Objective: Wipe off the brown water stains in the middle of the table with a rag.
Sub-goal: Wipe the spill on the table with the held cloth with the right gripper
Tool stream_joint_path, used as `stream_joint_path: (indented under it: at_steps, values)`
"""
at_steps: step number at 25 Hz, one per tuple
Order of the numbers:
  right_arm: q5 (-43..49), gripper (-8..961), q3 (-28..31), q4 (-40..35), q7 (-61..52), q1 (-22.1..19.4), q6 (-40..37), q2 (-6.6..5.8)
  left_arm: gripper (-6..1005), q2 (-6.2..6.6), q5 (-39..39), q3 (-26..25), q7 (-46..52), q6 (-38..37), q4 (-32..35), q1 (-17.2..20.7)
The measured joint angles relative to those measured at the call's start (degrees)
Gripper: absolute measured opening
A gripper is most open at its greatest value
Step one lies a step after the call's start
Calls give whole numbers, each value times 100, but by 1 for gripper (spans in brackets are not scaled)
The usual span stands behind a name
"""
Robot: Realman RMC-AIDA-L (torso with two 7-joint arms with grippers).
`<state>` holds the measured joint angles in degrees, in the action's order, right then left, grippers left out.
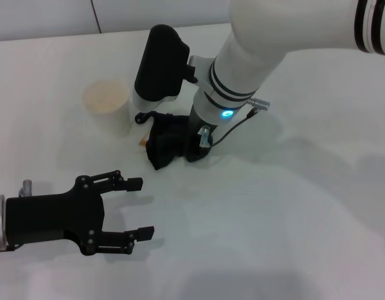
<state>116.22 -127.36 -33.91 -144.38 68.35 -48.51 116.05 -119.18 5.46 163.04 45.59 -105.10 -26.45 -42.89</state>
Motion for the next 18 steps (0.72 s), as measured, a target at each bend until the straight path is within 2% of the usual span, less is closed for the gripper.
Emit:
stream_joint_path:
  at_steps: [6,18]
  values:
    - [-316,96,-209,-217,12,-27,-19,1,860,0,6,0,-7,0,0,-3]
    - [-353,96,-269,-626,16,-79,-261,17,860,0,13,0,-29,-2,-3,38]
